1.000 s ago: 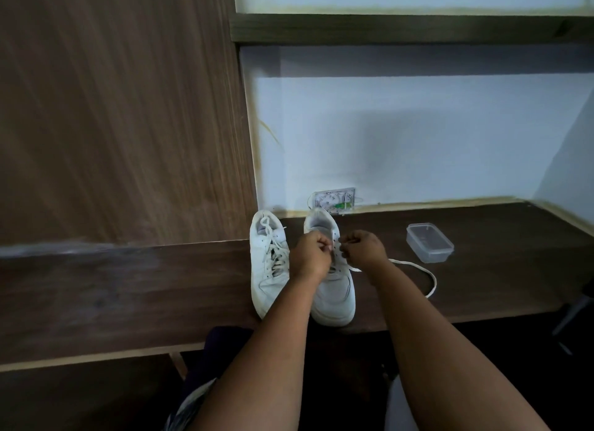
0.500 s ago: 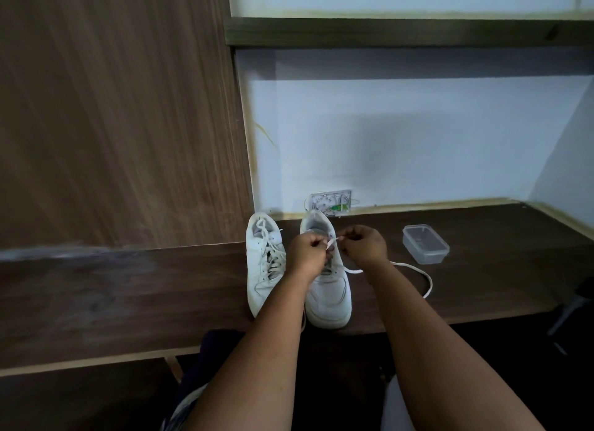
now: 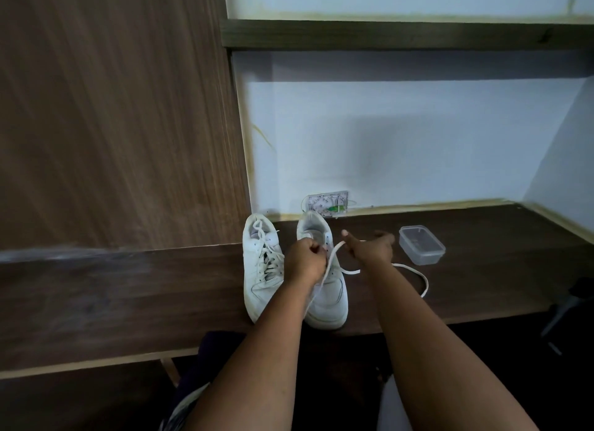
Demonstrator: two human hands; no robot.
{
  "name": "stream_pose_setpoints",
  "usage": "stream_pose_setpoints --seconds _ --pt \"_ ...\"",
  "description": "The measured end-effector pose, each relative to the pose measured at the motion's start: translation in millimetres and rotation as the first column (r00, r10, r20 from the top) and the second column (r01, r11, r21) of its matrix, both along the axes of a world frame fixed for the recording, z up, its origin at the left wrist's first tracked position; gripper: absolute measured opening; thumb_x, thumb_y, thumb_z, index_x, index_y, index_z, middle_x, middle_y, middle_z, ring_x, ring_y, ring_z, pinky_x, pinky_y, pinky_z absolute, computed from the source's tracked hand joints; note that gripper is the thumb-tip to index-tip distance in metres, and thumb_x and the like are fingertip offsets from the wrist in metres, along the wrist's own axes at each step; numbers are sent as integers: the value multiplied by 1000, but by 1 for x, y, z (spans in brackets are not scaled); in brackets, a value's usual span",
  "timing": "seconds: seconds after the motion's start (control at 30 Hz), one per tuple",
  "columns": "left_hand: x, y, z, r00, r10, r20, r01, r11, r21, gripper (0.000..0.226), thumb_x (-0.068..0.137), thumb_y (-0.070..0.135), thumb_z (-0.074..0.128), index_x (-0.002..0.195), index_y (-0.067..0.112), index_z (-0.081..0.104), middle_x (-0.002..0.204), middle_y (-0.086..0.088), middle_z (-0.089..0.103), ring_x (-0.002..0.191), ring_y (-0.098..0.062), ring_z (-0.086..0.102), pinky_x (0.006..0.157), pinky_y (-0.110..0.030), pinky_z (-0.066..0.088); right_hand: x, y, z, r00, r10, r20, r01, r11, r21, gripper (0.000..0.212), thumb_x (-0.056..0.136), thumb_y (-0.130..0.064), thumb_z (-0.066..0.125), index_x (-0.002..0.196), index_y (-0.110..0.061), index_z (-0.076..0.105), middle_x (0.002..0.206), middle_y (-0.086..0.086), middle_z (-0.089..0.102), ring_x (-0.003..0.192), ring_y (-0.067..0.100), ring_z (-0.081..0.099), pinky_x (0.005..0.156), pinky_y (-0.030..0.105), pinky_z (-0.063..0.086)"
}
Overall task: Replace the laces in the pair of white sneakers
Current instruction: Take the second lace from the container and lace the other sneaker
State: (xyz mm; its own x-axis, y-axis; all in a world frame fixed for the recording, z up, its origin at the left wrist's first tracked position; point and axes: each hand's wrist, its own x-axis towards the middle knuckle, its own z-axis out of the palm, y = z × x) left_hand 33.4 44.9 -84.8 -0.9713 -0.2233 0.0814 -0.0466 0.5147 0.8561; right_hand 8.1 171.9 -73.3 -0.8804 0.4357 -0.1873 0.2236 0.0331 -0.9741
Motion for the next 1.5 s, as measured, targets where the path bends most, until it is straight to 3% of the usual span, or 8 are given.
stream_pose_setpoints --seconds 0.1,0.23,0.33,0.53,0.7,0.97,1.23,1.5 --pt "-3 1 -7 999 8 32 -6 996 -87 10 86 21 60 85 20 70 88 -4 71 79 -25 68 73 -34 58 1 7 1 1000 12 20 -9 987 -160 67 67 -23 87 114 -6 42 84 12 60 73 23 66 77 36 57" --pt "-10 0 -13 995 -28 95 35 997 -70 13 85 13 58 83 20 69 87 -7 72 69 -27 71 66 -41 61 2 11 -4 978 185 92 -204 938 279 39 64 -36 87 76 -5 68 65 8 66 56 16 60 63 31 56" --pt "-8 2 -7 984 -86 154 83 996 27 18 88 3 58 85 13 72 84 -10 72 65 -24 71 65 -37 61 5 10 -5 947 263 187 -321 819 476 45 69 -49 80 52 -14 58 62 0 68 49 10 55 57 26 46" --pt "-13 3 -13 973 -100 206 50 971 235 31 88 -5 54 68 15 69 74 -12 68 62 -28 68 66 -41 61 -1 4 -13 926 367 91 -357 769 531 29 72 -33 82 78 -6 75 78 11 73 74 22 69 76 37 57" --pt "-12 4 -14 975 -20 221 -66 925 375 22 85 -5 59 69 7 67 68 -11 66 50 -18 61 54 -26 53 4 5 -7 875 473 107 -417 622 663 15 82 -11 71 96 -9 76 99 6 73 91 18 66 79 23 48" --pt "-15 7 -19 975 26 222 -104 933 346 11 82 0 64 74 2 71 74 -15 72 62 -24 70 62 -37 62 4 1 -11 946 325 -2 -252 739 625 8 84 -14 68 87 -9 73 91 8 72 90 21 65 71 18 39" --pt "-12 11 -20 975 63 211 -134 931 340 15 81 4 66 68 9 70 73 -11 73 65 -22 70 58 -31 59 0 0 -12 909 391 146 -349 519 780 19 88 -14 59 100 -1 67 106 17 67 103 32 61 83 29 46" --pt "-12 18 -26 984 4 176 -69 928 366 21 80 2 60 72 15 74 68 -6 70 64 -24 68 63 -35 59 4 -3 -7 881 449 150 -389 508 769 16 89 -14 60 97 -4 69 103 14 69 101 27 62 76 23 41"
